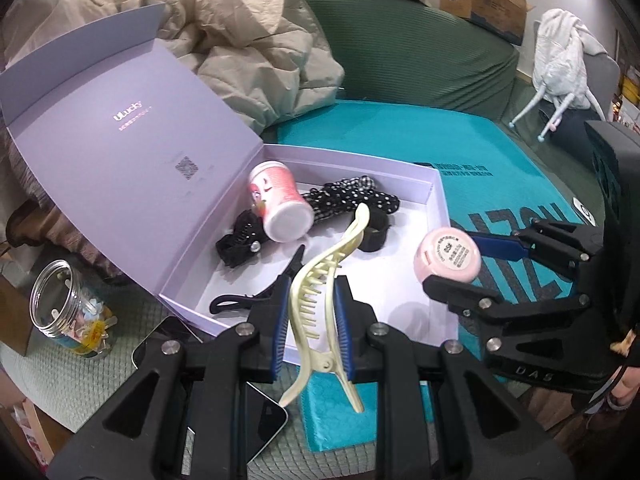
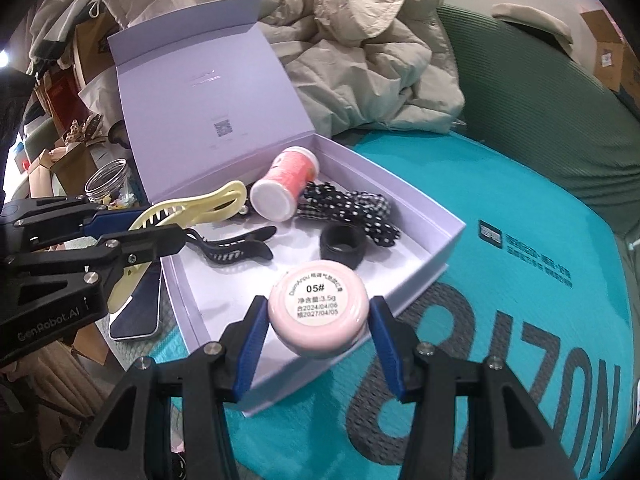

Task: Organize objects
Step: 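Carry the cream claw clip and pink compact over the lavender box with both grippers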

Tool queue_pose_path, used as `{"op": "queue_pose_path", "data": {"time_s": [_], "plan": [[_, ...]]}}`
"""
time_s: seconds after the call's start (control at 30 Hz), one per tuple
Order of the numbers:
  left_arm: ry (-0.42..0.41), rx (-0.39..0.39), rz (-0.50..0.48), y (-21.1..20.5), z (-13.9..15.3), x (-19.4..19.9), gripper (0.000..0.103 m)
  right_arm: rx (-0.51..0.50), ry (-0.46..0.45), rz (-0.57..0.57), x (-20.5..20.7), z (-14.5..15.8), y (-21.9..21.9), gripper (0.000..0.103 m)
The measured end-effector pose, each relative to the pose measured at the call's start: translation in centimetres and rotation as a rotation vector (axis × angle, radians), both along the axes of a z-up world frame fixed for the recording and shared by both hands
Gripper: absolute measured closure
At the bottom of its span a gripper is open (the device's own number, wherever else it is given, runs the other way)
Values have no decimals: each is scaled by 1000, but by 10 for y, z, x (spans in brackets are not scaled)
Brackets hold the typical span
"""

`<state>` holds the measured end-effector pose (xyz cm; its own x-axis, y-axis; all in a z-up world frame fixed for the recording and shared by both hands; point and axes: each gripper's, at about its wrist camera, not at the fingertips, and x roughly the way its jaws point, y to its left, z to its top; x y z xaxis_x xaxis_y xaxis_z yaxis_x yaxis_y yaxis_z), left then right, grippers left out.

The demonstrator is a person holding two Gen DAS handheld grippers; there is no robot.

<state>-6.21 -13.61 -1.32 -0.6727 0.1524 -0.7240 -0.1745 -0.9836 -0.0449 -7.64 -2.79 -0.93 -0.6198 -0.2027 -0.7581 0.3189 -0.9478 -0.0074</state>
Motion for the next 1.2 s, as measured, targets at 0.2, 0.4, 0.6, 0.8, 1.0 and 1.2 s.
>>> {"op": "queue_pose_path", "data": {"time_s": [0.2,0.4,0.6,0.8,1.0,1.2], "plan": [[-15,1,20,-3,-3,-10,83,4,-5,35,-12,-4,-14,51],[-37,6,46,-10,-10,-21,83,2,-21,47,-25,-10,-19,51],[-57,11,70,-17,-17,-31,83,13,-25,57,-38,-13,-22,51],[-89,12,84,-20,-28,-43,83,20,-32,78,-50,-18,-26,51],[-91,26,90,-21,-29,-50,83,22,-50,98,-61,-25,-27,51],[-105,37,55,-12,-31,-60,83,23,-67,108,-70,-29,-23,51]]}}
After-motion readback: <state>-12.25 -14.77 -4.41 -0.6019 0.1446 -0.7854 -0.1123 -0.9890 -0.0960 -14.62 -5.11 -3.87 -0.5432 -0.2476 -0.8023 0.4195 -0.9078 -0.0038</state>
